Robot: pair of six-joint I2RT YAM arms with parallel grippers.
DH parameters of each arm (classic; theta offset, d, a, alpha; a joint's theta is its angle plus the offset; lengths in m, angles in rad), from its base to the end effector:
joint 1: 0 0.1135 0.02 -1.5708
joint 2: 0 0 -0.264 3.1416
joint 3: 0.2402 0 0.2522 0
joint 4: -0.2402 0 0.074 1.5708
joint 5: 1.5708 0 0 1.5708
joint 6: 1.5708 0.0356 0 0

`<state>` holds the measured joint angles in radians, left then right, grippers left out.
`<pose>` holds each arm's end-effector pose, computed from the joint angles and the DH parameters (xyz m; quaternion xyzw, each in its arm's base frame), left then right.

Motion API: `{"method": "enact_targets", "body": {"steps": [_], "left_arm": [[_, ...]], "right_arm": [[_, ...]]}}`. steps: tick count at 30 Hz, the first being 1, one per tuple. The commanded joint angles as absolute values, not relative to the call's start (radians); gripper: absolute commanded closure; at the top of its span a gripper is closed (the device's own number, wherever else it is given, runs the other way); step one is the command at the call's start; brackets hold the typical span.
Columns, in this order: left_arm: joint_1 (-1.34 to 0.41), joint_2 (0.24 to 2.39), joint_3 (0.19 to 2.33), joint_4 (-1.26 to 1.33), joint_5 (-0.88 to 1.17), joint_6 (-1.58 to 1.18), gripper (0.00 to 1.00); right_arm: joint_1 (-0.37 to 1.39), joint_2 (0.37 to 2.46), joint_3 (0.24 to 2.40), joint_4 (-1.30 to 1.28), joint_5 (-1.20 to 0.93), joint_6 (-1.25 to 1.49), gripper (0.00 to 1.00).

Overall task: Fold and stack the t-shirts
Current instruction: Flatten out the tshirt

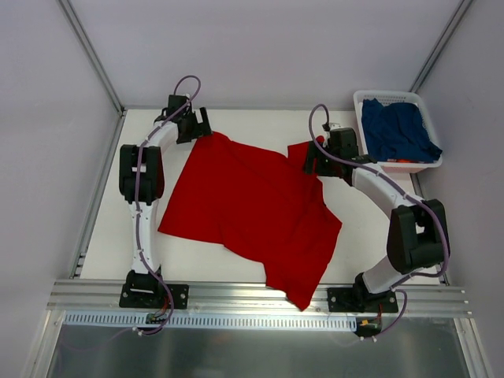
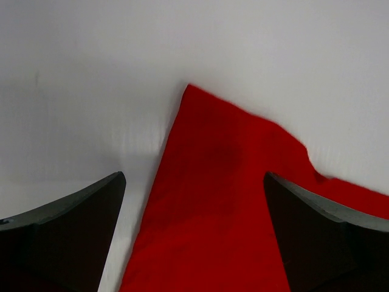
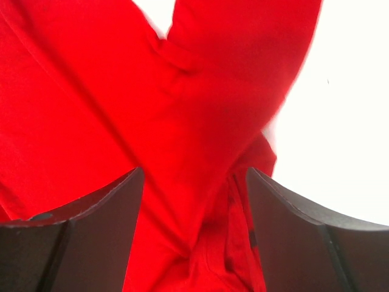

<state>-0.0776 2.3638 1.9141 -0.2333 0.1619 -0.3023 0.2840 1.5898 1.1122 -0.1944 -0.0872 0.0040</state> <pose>0.5374 -0.0475 0.1774 -0.0664 0.8983 -0.1525 0.4066 0.3407 0.1027 0.2500 -0.1443 0.8884 0.1011 0.4239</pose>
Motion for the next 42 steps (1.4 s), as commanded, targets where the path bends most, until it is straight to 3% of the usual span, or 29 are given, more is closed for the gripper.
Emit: {"method": "enact_targets", "body": {"steps": [1, 4, 9, 35, 38, 40, 42], "left_arm": [[-0.072, 2.182, 1.797, -0.218, 0.133, -0.360, 0.01], [-0.074, 2.108, 1.669, -0.146, 0.144, -0.379, 0.01], [-0.071, 2.114, 1.678, -0.141, 0.149, -0.364, 0.01], [-0.067, 2.444, 2.062, -0.213, 0.256, -0.357, 0.01], [-0.066, 2.464, 2.088, -0.216, 0.279, -0.360, 0.03], [-0.066, 2.471, 2.102, -0.222, 0.287, -0.364, 0.14], [-0.066, 2.476, 2.103, -0.224, 0.295, -0.365, 0.17]], "right_arm": [[0.276, 1.471, 1.049, -0.135, -0.069, 0.057, 0.28], [0.275, 1.436, 0.999, -0.133, -0.043, 0.055, 0.27], [0.256, 1.422, 0.986, -0.149, -0.048, 0.048, 0.26], [0.255, 1.434, 0.999, -0.141, -0.120, 0.032, 0.26], [0.253, 1.431, 0.997, -0.140, -0.120, 0.034, 0.26], [0.255, 1.430, 0.997, -0.138, -0.121, 0.035, 0.26], [0.255, 1.433, 0.997, -0.137, -0.117, 0.035, 0.26]]}}
